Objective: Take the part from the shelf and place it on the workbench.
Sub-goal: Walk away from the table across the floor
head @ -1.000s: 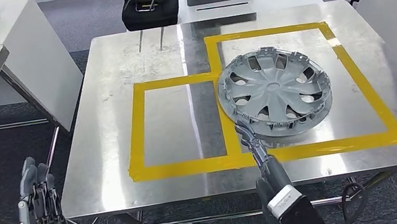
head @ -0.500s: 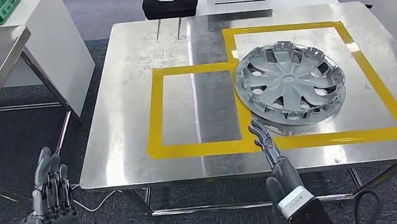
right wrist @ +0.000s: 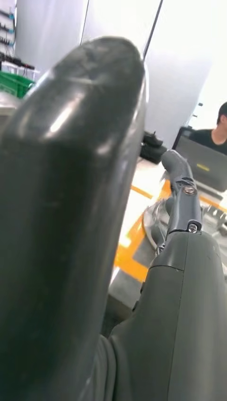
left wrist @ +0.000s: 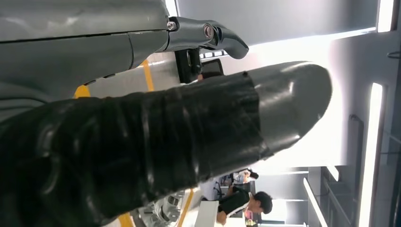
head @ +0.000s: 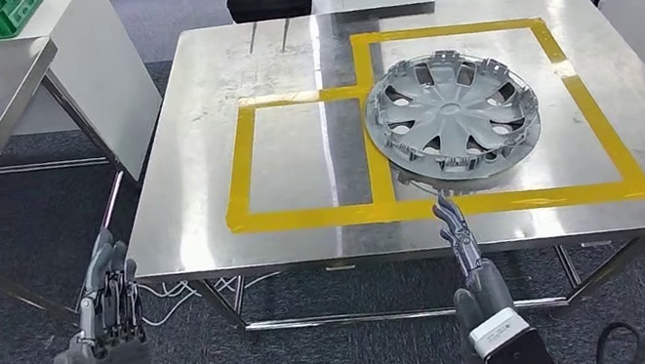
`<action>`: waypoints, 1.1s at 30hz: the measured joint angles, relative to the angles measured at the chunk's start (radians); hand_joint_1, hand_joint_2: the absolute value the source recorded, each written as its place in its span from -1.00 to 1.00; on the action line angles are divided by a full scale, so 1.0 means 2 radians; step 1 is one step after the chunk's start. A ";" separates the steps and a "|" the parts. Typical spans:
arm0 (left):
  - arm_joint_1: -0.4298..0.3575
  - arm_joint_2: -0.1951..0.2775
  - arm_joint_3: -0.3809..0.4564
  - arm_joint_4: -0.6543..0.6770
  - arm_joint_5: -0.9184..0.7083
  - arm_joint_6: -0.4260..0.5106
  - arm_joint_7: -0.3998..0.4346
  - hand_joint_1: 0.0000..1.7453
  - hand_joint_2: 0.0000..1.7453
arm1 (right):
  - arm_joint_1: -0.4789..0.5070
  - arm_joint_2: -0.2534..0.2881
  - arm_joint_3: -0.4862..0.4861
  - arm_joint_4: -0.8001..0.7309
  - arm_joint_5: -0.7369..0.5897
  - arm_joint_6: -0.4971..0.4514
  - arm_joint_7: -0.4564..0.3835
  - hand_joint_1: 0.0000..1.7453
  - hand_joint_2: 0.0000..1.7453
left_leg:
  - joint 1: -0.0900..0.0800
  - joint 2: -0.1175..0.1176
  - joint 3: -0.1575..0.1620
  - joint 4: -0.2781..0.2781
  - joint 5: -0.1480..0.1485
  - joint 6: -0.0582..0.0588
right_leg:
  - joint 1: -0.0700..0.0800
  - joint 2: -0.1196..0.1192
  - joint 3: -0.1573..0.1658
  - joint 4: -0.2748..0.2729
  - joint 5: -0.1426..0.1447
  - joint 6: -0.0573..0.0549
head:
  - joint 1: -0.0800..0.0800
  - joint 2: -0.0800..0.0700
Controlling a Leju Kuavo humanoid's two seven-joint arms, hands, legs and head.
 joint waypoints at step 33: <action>-0.004 -0.008 -0.001 0.040 0.025 -0.008 -0.032 -1.00 -1.00 | 0.026 -0.016 0.007 0.001 0.039 -0.033 0.012 -1.00 -1.00 | 0.001 0.001 0.017 0.022 -0.011 0.000 | 0.000 0.002 -0.011 0.000 0.007 0.001 | 0.001 0.000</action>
